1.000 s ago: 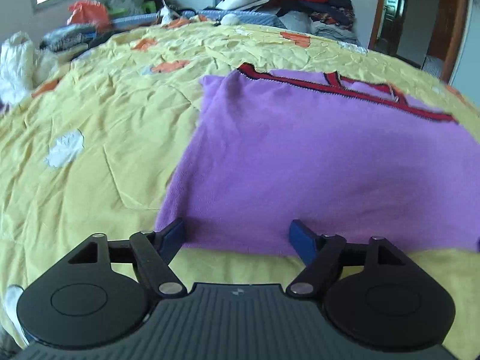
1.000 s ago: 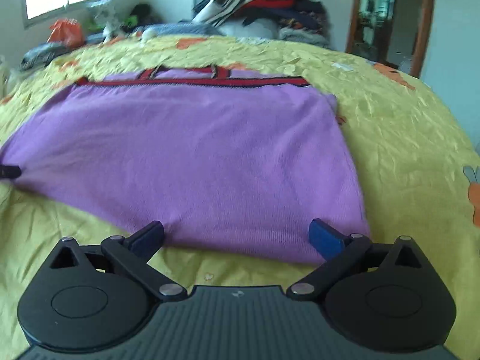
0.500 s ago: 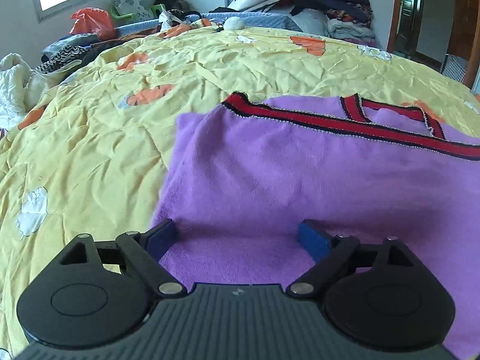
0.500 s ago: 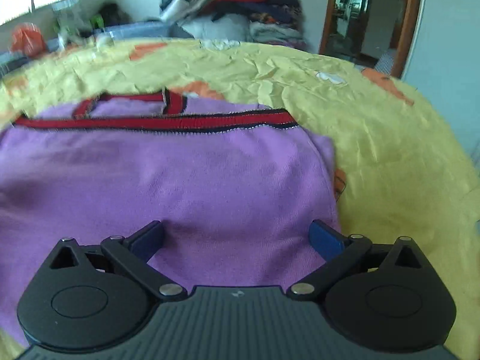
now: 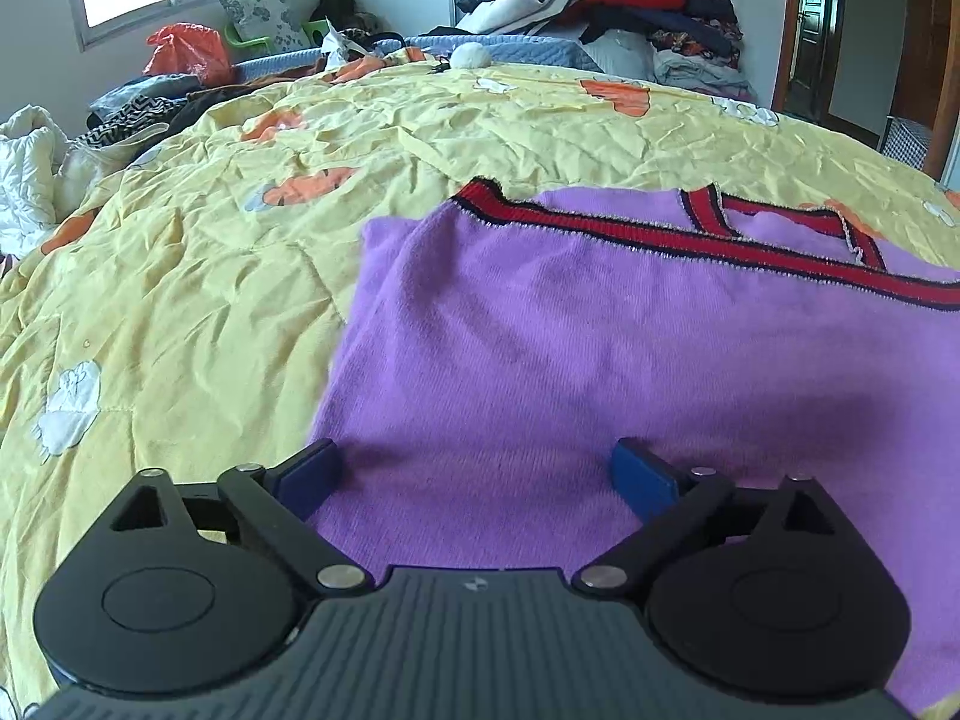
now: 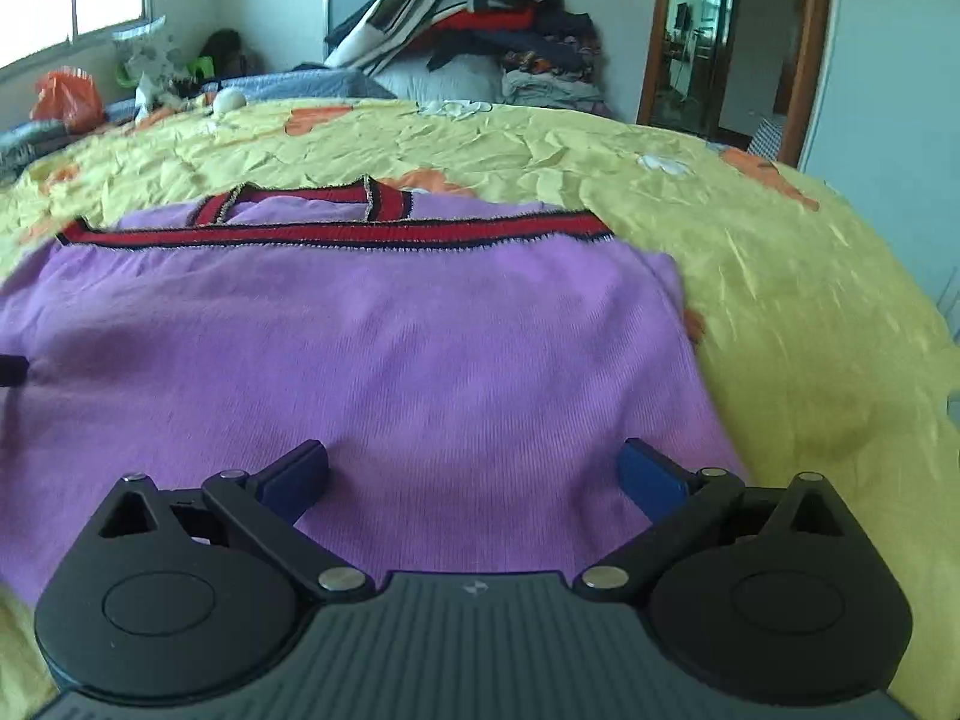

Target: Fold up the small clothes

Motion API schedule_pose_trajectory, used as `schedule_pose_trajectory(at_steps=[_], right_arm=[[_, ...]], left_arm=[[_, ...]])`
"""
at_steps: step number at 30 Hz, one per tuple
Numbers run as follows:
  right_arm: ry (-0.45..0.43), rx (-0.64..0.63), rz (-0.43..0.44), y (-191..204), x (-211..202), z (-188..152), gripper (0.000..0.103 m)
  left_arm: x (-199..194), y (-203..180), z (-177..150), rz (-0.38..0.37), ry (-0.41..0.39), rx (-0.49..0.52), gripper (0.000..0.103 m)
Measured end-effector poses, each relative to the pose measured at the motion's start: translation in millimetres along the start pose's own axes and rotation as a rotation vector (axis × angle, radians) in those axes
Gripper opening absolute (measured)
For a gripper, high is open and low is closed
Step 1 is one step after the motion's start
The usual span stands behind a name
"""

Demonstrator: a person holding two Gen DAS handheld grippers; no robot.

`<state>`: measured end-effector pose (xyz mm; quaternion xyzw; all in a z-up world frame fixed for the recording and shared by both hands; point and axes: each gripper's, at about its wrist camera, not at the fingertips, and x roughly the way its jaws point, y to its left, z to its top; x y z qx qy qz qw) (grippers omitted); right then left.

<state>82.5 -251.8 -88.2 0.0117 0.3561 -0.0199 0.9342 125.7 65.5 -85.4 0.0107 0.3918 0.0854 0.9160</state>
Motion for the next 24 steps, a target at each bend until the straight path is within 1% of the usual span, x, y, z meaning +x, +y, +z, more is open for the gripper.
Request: schedule_pose_trajectory(at_steps=[3,6,9,14,17,19,20,22,23,24], right_arm=[[0.005,-0.040,-0.003,3,-12,-12,0.103],[0.009,-0.013,0.026,-5,-21,-20,0.103],[0.011,-0.028,0.037,-7,-29,-26,0.103],[0.014,-0.040,0.051,-10,-36,-32,0.103],[0.025,-0.043,0.050,-10,-40,-28,0.103],[-0.015,-0.028,0.056,-9,-41,-22,0.103],[-0.043,-0.022,0.046,-9,-40,-18,0.103],[-0.064,-0.022,0.027,-9,-31,-10,0.103],[-0.048,-0.025,0.015,-9,-24,-7,0.103],[-0.011,-0.032,0.002,-8,-14,-5,0.103]], left_arm=[[-4,5,-9,-0.011,-0.007,-0.008,0.103],[-10,12,-17,-0.021,-0.006,-0.019,0.103],[-18,14,-26,-0.008,-0.013,0.002,0.103],[-28,21,-40,0.005,-0.014,-0.016,0.103],[-32,23,-41,0.011,0.001,-0.023,0.103],[-34,24,-40,0.018,0.019,-0.026,0.103],[-35,24,-39,0.016,0.034,-0.033,0.103],[-42,25,-36,0.033,0.066,-0.041,0.103],[-47,22,-34,0.050,0.065,-0.033,0.100],[-52,17,-30,0.066,0.060,-0.019,0.100]])
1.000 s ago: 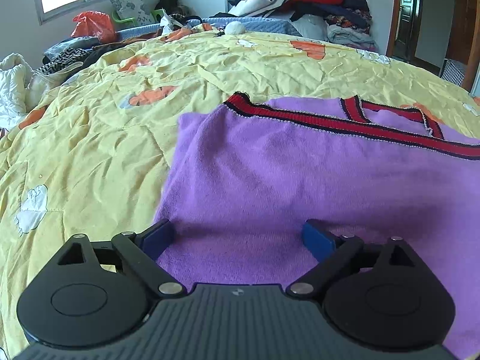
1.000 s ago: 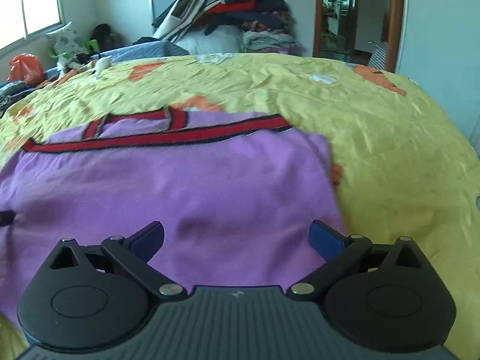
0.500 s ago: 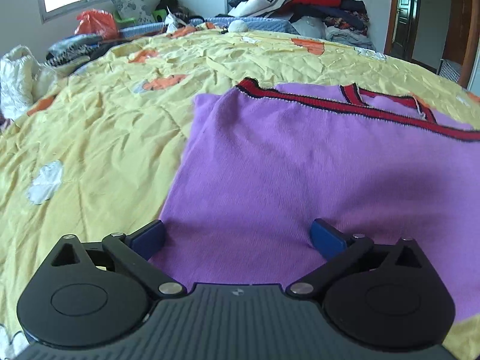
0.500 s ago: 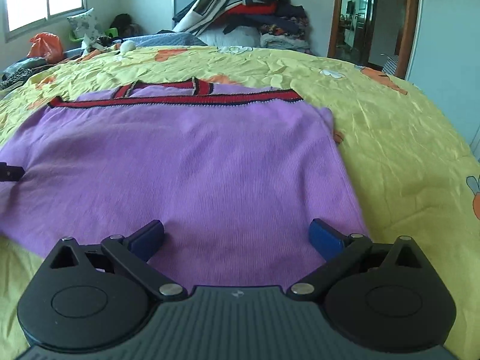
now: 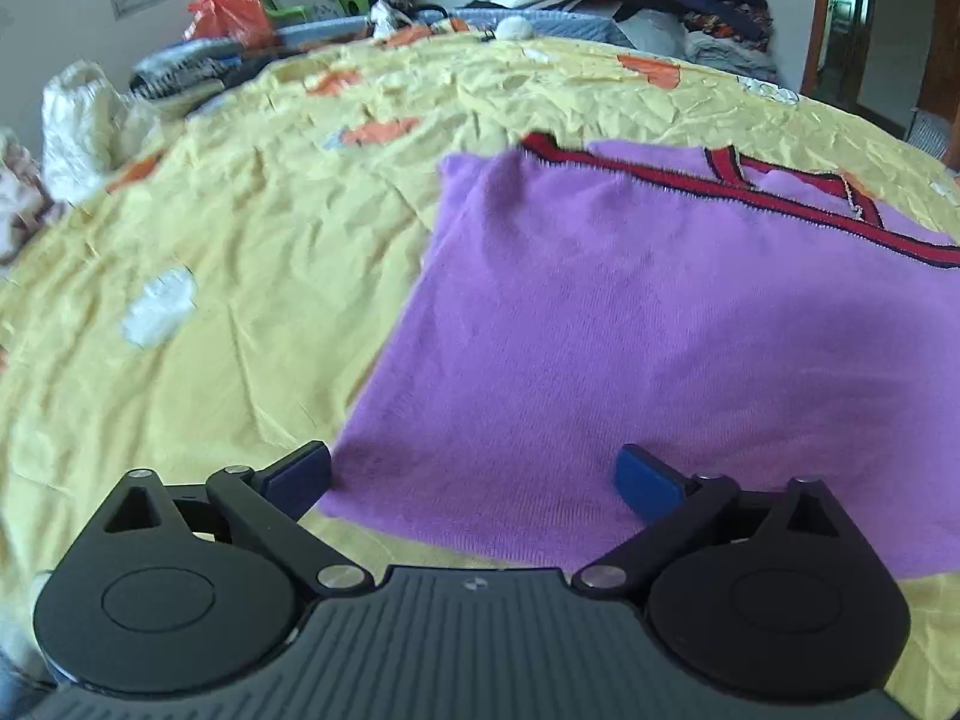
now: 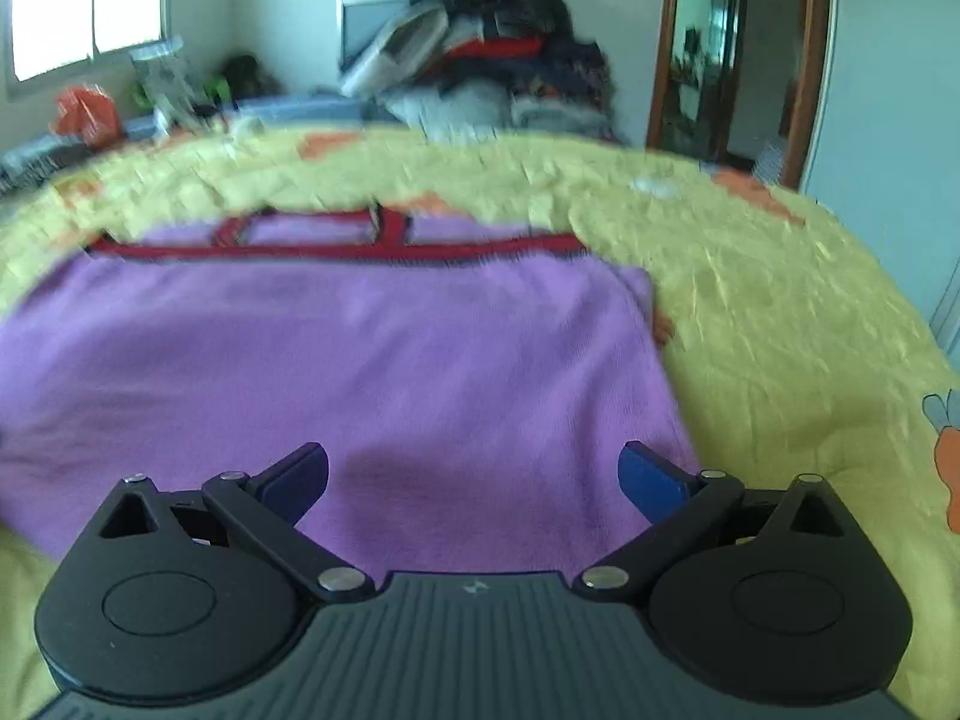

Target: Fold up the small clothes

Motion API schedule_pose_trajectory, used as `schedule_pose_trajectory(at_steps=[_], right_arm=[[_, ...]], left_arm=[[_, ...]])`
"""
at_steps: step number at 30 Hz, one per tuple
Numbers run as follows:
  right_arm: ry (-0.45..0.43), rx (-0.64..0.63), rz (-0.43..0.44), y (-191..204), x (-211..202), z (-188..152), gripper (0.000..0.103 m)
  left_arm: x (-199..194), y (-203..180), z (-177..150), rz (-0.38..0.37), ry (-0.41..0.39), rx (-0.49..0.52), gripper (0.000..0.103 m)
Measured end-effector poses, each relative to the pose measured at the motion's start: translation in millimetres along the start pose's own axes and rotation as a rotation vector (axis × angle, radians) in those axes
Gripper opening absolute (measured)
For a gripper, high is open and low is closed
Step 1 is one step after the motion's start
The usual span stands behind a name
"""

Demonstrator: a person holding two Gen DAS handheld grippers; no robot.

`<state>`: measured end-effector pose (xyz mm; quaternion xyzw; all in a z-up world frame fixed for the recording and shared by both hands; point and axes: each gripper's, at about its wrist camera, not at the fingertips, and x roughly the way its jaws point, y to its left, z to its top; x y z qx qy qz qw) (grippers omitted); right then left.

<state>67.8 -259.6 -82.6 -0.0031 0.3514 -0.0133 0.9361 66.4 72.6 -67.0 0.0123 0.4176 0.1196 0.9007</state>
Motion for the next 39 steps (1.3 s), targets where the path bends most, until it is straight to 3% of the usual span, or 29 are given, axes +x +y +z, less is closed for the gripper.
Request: schedule_pose_trajectory(at_steps=[6,10,15,17,20,23,33,37,39], right_arm=[[0.023,0.011,0.030,-3,-5,-13,0.103],[0.024,0.009,0.041,-6,-5,-14,0.103],[0.020,0.009,0.046,-8,-8,-15,0.103],[0.020,0.009,0.044,-7,-8,-15,0.103],[0.019,0.009,0.041,-5,-7,-15,0.103],[0.020,0.008,0.040,-4,-7,-15,0.103],[0.017,0.011,0.032,-2,-6,-14,0.103],[0.016,-0.016,0.017,3,-13,-7,0.103],[-0.061,-0.023,0.051,12,-22,1,0.103]], left_arm=[[-6,-51,46,-0.012,-0.048,0.110,0.103],[23,-77,86,-0.078,-0.015,0.069,0.103],[71,-93,114,-0.087,0.013,0.053,0.103],[94,-96,115,-0.069,0.050,0.062,0.103],[103,-87,103,-0.109,-0.001,0.015,0.103],[99,-84,91,-0.102,-0.048,0.031,0.103],[89,-69,78,-0.133,-0.090,0.016,0.103],[65,-60,66,-0.154,-0.140,0.037,0.103],[52,-48,53,-0.186,-0.154,0.007,0.103]])
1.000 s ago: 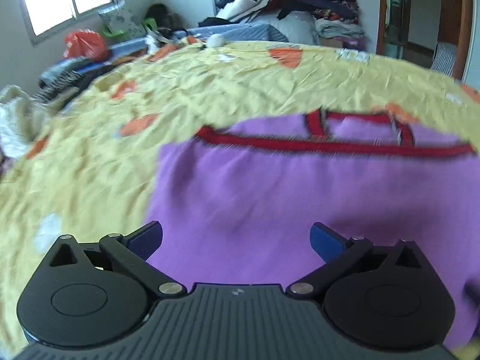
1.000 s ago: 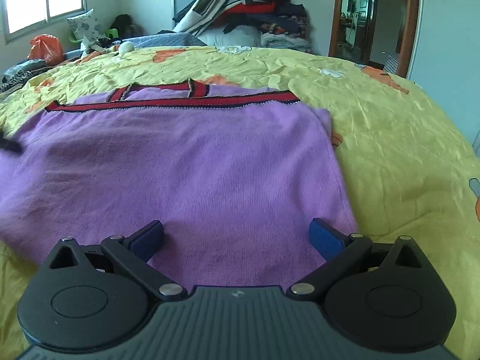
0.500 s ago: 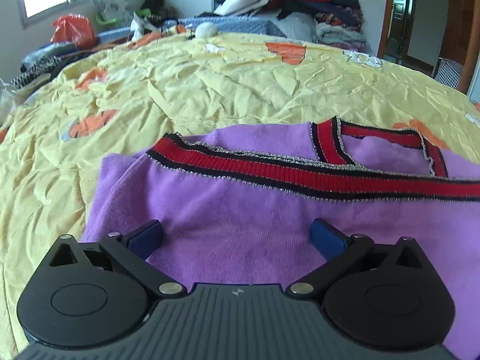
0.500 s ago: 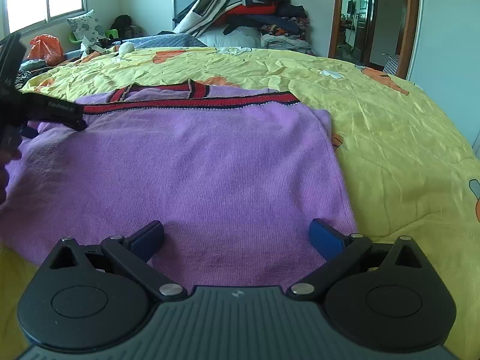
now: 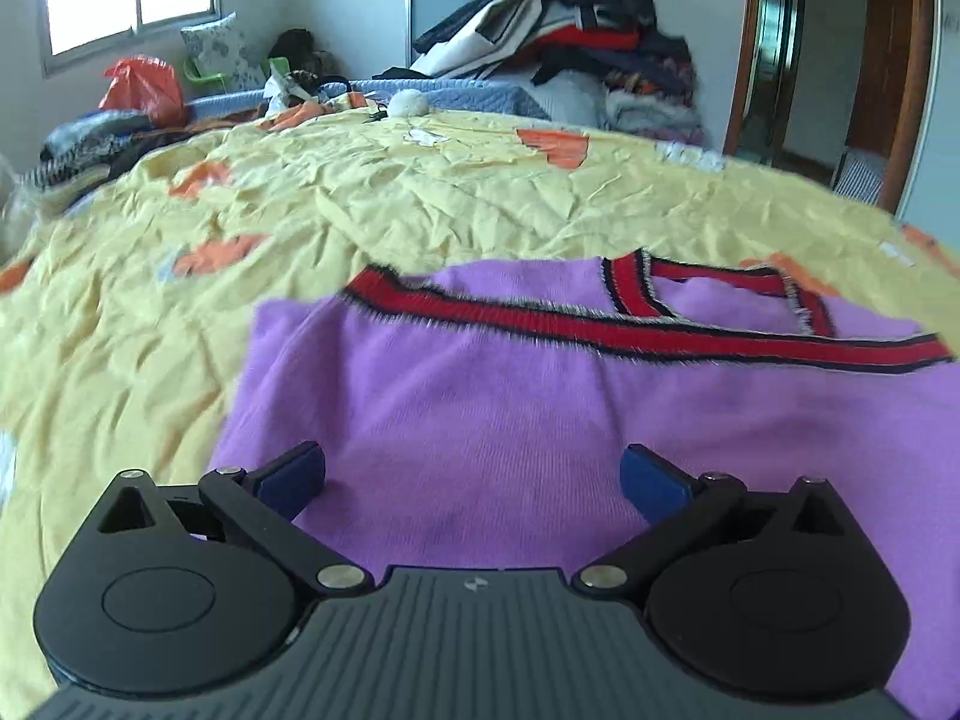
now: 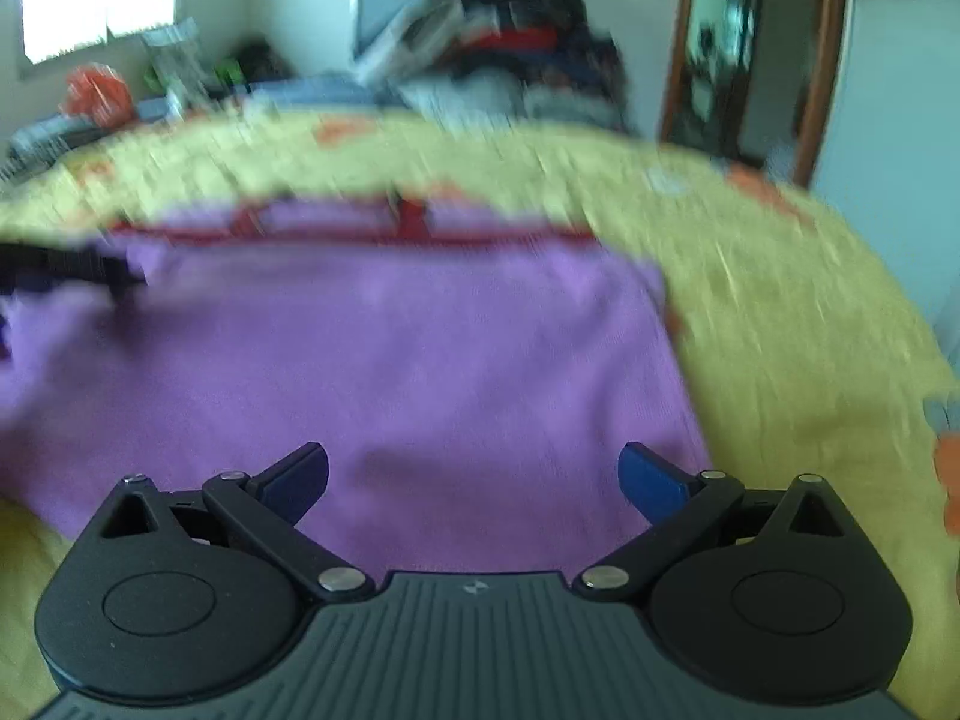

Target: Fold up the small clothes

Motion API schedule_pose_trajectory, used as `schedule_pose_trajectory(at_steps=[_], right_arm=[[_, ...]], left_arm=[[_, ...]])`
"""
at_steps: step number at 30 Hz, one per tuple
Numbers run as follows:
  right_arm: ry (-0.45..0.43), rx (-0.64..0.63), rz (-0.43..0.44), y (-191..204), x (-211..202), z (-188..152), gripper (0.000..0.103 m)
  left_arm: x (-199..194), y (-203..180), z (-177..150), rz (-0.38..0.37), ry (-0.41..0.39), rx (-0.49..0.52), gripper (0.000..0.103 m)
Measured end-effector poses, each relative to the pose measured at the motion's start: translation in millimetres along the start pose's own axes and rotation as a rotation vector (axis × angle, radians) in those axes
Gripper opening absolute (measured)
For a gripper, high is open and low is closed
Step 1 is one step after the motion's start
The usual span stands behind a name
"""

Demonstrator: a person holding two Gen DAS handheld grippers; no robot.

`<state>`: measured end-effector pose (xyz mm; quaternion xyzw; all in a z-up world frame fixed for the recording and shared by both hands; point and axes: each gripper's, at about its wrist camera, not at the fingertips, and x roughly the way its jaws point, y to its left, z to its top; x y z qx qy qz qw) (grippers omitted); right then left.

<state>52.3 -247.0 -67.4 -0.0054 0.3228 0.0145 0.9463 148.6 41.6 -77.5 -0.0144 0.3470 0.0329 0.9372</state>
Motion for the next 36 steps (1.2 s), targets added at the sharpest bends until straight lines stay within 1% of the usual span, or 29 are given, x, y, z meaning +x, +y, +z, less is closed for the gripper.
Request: schedule_pose_trajectory(at_steps=[1,2,3,4,5,6,7,8,9,10,13,16,19,22,25,26,27,28,29,30,31,33,34,36], right_arm=[[-0.024,0.002,0.040,5,0,4,0.103],[-0.013,-0.002,0.090,10,5,10,0.103],[0.020,-0.002,0.132,15,15,15,0.103],[0.063,0.009,0.141,19,26,17,0.103],[0.122,0.015,0.131,22,40,17,0.103],[0.114,-0.043,0.097,30,43,15,0.103],[0.102,-0.107,0.079,37,42,11,0.103],[0.099,-0.087,0.080,34,40,7,0.103],[0.093,-0.072,0.081,32,37,4,0.103],[0.082,-0.089,0.077,33,32,-1,0.103],[0.129,-0.052,0.072,31,21,-7,0.103],[0.102,-0.054,0.073,26,5,-24,0.103],[0.112,-0.054,0.066,21,-3,-29,0.103],[0.107,-0.058,0.073,19,-4,-29,0.103],[0.107,-0.053,0.071,20,-3,-27,0.103],[0.118,-0.064,0.071,20,-6,-27,0.103],[0.132,-0.053,0.063,21,-8,-22,0.103],[0.114,-0.010,0.069,23,-14,-17,0.103],[0.082,0.022,0.116,25,-20,-14,0.103],[0.057,0.029,0.163,30,-22,-10,0.103],[0.045,0.015,0.173,38,-21,-6,0.103],[0.045,-0.015,0.119,57,-11,1,0.103],[0.059,-0.020,0.107,63,-3,3,0.103],[0.087,-0.023,0.101,71,12,3,0.103]], left_arm=[[-8,3,-7,-0.005,-0.006,-0.002,0.103],[-13,6,-13,0.003,0.007,0.008,0.103],[-16,9,-21,0.020,0.033,0.017,0.103],[-18,13,-29,0.025,0.057,0.015,0.103],[-22,17,-38,0.006,0.054,0.016,0.103],[-27,19,-44,0.011,0.050,0.051,0.103],[-32,22,-49,0.015,0.041,0.064,0.103],[-36,28,-54,0.007,0.043,0.044,0.103],[-40,32,-58,0.010,0.037,0.046,0.103],[-43,34,-61,0.010,0.035,0.047,0.103],[-54,39,-68,0.019,0.056,0.034,0.103],[-63,43,-78,0.017,0.040,0.035,0.103],[-68,47,-80,0.005,0.047,0.044,0.103],[-78,54,-88,-0.003,0.055,0.045,0.103],[-89,64,-88,-0.040,0.083,0.040,0.103],[-95,69,-86,-0.055,0.077,0.028,0.103],[-103,76,-83,-0.075,0.056,0.000,0.103],[-110,82,-80,-0.105,0.030,-0.031,0.103],[-115,87,-76,-0.140,0.005,-0.049,0.103],[-116,90,-71,-0.162,-0.012,-0.056,0.103],[-113,90,-66,-0.163,-0.018,-0.056,0.103],[-97,84,-60,-0.141,-0.005,-0.024,0.103],[-86,80,-59,-0.120,0.027,0.000,0.103],[-63,76,-67,-0.100,0.121,0.040,0.103]])
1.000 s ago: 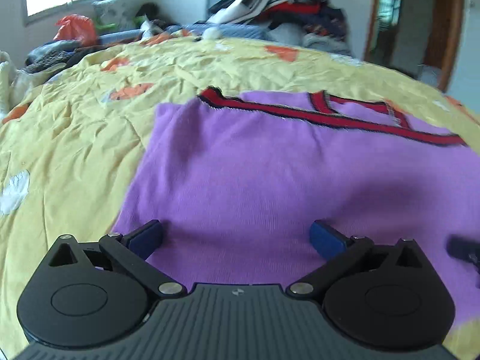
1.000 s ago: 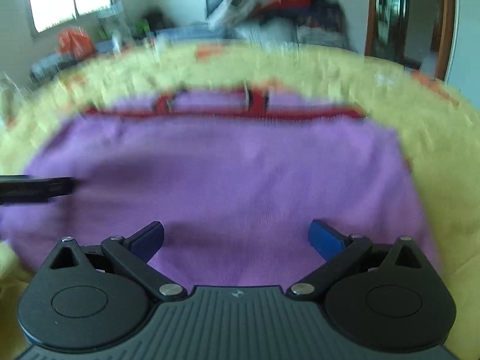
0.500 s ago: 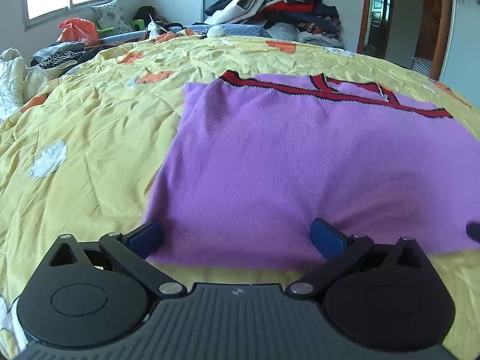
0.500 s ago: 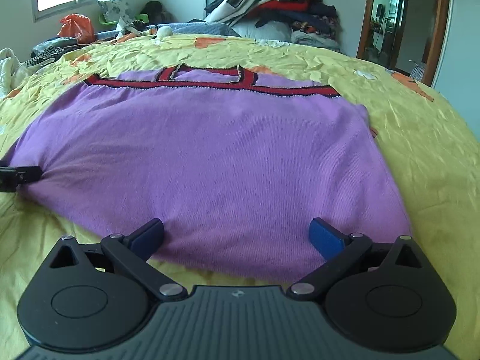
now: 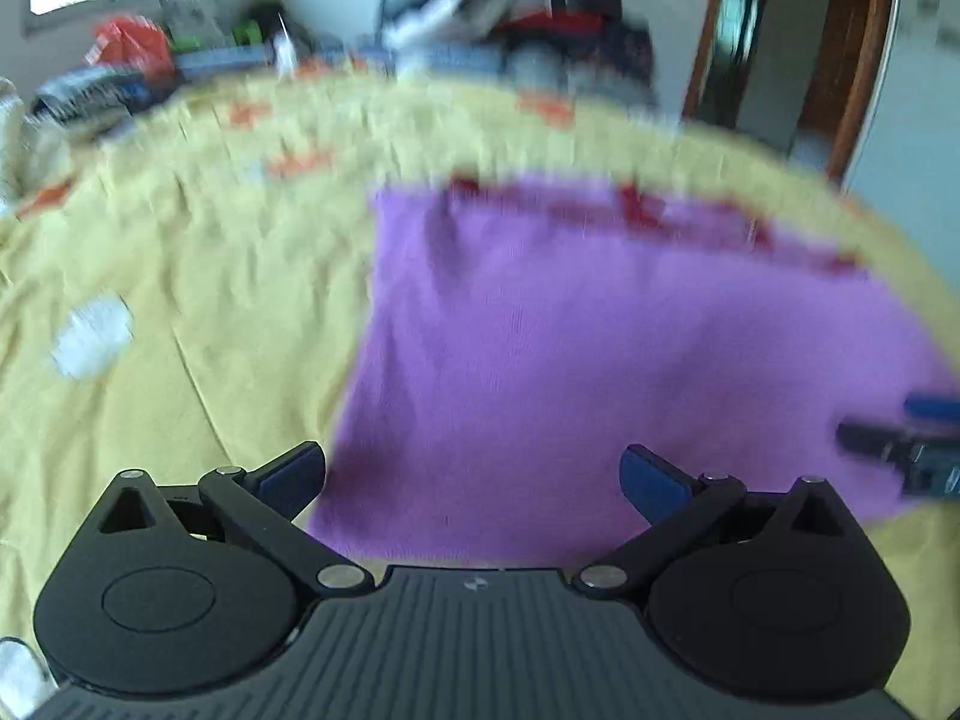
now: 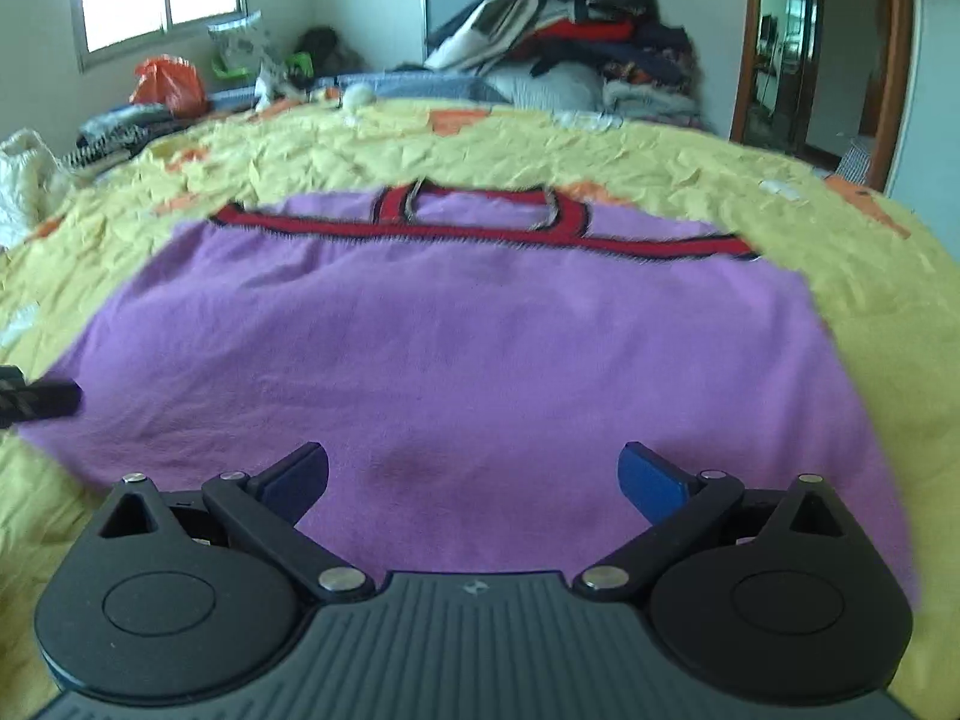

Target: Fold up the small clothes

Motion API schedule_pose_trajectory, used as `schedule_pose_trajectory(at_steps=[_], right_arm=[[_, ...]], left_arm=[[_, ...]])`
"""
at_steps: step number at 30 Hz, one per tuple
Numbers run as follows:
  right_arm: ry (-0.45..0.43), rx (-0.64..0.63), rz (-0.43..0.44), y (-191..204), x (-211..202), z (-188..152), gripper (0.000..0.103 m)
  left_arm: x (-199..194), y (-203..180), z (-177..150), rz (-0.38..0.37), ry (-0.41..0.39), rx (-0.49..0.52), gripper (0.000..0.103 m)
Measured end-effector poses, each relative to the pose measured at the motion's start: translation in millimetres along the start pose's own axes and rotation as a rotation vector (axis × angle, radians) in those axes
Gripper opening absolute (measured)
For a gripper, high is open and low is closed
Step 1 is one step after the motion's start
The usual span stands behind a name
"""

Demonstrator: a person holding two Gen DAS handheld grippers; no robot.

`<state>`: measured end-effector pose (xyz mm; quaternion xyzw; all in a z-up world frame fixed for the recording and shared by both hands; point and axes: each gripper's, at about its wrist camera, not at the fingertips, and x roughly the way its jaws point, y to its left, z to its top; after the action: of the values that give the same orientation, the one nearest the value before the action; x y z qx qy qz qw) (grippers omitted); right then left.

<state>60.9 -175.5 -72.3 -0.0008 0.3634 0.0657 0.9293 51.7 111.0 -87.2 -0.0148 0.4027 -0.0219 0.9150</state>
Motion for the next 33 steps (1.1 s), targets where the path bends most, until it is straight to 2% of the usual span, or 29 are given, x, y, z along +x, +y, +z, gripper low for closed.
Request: schedule_pose_trajectory(at_steps=[1,2,4,7,9,10,13,16,18,21,23,26,29,31,33], right_arm=[[0.025,-0.003,-0.023,2,6,-3,0.103],[0.038,-0.021,-0.035,3,11,-9,0.103],[0.004,-0.040,-0.015,1,4,-20,0.103],[0.031,-0.054,-0.009,-1,-4,-18,0.103],[0.029,-0.013,-0.019,0,-10,-13,0.103],[0.012,0.011,0.003,2,-12,-10,0.103],[-0.006,0.018,0.033,17,-3,-3,0.103],[0.022,-0.003,0.042,36,12,-4,0.103],[-0.008,-0.062,-0.014,49,12,-12,0.103],[-0.005,-0.032,0.004,43,5,-19,0.103],[-0.003,-0.051,0.012,41,0,-24,0.103],[0.002,-0.072,0.026,40,-3,-24,0.103],[0.020,-0.065,0.029,44,-4,-16,0.103],[0.009,-0.070,0.069,50,-7,-15,0.103],[0.019,-0.131,0.097,65,-10,-18,0.103]], left_arm=[[0,-3,-8,0.030,-0.028,0.042,0.103],[-3,-2,-15,0.022,-0.039,0.045,0.103],[-8,2,-19,0.013,-0.029,0.038,0.103],[-13,19,-9,-0.045,0.004,-0.026,0.103],[-13,32,4,-0.091,-0.013,-0.072,0.103],[-10,36,14,-0.100,-0.021,-0.080,0.103],[4,32,52,-0.104,-0.050,-0.052,0.103],[19,16,82,-0.154,-0.085,0.003,0.103],[37,-1,91,-0.101,-0.056,0.067,0.103],[67,-13,83,-0.030,0.017,0.137,0.103],[67,-6,71,-0.051,0.007,0.112,0.103],[63,10,71,-0.072,0.019,0.047,0.103],[65,38,83,-0.094,0.014,-0.048,0.103],[75,60,97,-0.118,0.039,-0.120,0.103],[88,77,113,-0.155,0.058,-0.154,0.103]])
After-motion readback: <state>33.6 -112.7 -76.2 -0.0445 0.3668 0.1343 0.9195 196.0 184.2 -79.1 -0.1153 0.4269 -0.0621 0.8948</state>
